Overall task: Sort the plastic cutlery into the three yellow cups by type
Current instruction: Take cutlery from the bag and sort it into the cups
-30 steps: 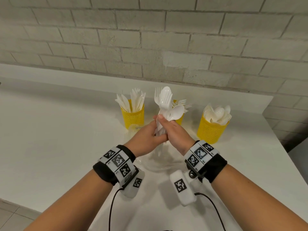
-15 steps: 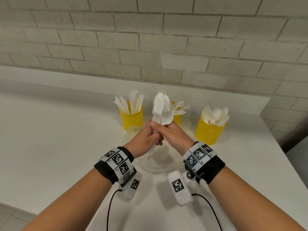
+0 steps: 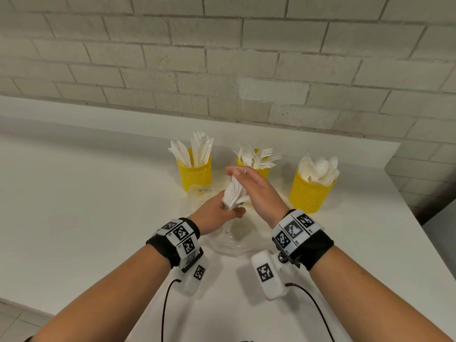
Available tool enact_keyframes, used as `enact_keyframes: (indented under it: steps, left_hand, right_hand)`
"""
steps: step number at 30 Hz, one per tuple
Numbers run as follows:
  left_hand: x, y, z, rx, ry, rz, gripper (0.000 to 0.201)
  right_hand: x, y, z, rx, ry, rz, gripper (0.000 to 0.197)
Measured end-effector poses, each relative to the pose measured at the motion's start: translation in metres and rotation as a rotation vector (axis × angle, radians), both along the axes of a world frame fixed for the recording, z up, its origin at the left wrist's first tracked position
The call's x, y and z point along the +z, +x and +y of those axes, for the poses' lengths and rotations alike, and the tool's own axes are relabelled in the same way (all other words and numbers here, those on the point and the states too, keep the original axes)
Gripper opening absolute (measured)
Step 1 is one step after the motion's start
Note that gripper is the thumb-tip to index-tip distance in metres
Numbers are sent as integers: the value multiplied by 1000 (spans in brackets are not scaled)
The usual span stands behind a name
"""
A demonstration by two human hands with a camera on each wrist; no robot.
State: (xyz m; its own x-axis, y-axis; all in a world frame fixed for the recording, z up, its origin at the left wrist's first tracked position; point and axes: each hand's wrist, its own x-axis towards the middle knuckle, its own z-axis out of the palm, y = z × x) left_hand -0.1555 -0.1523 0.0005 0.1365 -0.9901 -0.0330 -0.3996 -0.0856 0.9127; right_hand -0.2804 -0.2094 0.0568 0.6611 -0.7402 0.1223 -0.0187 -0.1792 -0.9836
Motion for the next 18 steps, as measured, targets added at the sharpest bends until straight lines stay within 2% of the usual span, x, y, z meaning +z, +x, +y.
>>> enact_keyframes:
  steps: [2, 4, 9, 14, 18]
  left_hand:
    - [3, -3, 0, -6, -37, 32, 12]
    - [11, -5, 0, 7, -76, 41, 5]
    - [32, -8, 0, 35, -148, 111, 6]
    - [41, -8, 0, 61, -174, 197, 17]
    - [39, -3, 3, 93, -171, 191, 16]
  right_hand:
    - [3, -3, -2, 2, 63, -27, 31]
    - [8, -6, -5, 7, 93, -65, 32]
    - [12, -7, -16, -95, -13, -149, 26]
    - [21, -11, -22, -205, -72, -247, 24]
    - [38, -19, -31, -351, -115, -440, 24]
